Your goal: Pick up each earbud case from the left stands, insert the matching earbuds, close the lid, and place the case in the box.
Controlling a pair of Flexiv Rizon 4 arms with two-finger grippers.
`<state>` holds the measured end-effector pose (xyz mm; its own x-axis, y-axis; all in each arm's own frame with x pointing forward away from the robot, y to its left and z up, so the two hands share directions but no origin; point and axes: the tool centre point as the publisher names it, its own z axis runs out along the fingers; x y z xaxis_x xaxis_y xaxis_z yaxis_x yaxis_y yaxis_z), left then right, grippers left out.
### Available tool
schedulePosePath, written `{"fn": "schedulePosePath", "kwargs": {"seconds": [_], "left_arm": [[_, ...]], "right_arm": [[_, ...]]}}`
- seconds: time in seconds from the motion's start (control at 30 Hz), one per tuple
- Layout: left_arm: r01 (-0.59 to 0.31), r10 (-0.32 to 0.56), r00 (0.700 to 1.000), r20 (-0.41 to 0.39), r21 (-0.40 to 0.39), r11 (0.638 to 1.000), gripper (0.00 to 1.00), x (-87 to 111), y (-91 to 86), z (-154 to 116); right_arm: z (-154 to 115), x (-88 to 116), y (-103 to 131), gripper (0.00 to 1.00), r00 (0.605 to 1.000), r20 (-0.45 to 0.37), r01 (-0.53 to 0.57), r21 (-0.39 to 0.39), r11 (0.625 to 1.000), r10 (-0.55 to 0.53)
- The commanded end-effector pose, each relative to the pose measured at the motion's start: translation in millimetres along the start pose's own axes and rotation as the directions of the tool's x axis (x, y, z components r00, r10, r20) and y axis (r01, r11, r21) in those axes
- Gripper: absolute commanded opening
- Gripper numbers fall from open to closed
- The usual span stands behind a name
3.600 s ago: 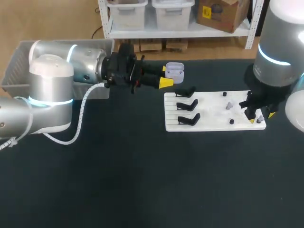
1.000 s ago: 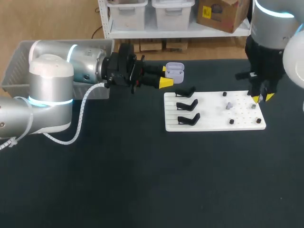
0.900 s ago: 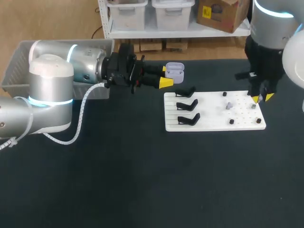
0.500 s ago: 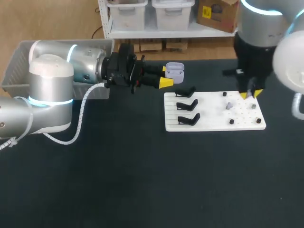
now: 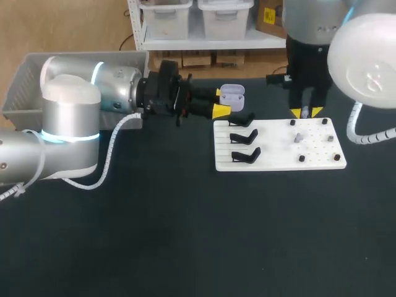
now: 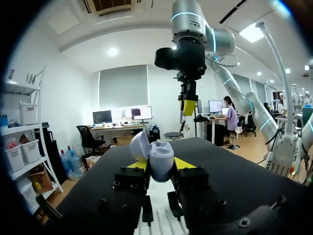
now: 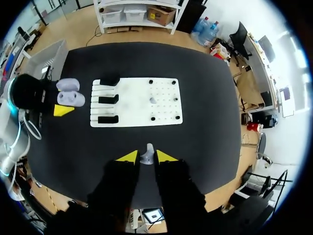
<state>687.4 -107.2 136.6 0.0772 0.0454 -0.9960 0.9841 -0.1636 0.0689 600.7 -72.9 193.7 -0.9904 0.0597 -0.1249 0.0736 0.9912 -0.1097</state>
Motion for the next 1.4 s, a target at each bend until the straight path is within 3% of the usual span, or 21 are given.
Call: {"fn": "schedulePosePath", "kwargs": {"seconds": [0.03, 0.33, 1.07, 1.1, 1.23, 1.4], "left_arm": [[0.001, -0.001, 1.000, 0.005, -0.057, 0.998, 0.00, 0.8, -10.5, 3.1], [0.030, -0.029, 0.999, 0.030, -0.040, 0.999, 0.00, 1.3, -11.4, 14.3], [0.030, -0.029, 0.999, 0.028, -0.038, 0.999, 0.00, 0.8, -10.6, 15.5], [0.030, -0.029, 0.999, 0.028, -0.038, 0.999, 0.00, 0.8, -10.6, 15.5], [0.030, -0.029, 0.999, 0.028, -0.038, 0.999, 0.00, 0.8, -10.6, 15.5], [0.030, -0.029, 0.999, 0.028, -0.038, 0.999, 0.00, 0.8, -10.6, 15.5]], "right_arm": [[-7.8, -0.3, 1.0, 0.00, 0.999, 0.003, -0.038, -0.001, 0.999, 0.038], [-16.6, -4.5, 8.1, 0.00, 0.994, -0.007, -0.112, -0.038, 0.993, 0.112], [-16.4, -4.5, 8.3, 0.00, 0.994, -0.009, -0.112, -0.042, 0.993, 0.112], [-19.9, -6.1, 21.7, 0.00, 0.994, -0.007, -0.112, -0.081, 0.990, 0.112], [-30.1, -13.9, 48.8, 0.00, 0.989, 0.010, -0.144, -0.098, 0.985, 0.146], [-32.9, -25.5, 70.1, 0.00, 0.977, 0.011, -0.212, -0.026, 0.977, 0.213]]}}
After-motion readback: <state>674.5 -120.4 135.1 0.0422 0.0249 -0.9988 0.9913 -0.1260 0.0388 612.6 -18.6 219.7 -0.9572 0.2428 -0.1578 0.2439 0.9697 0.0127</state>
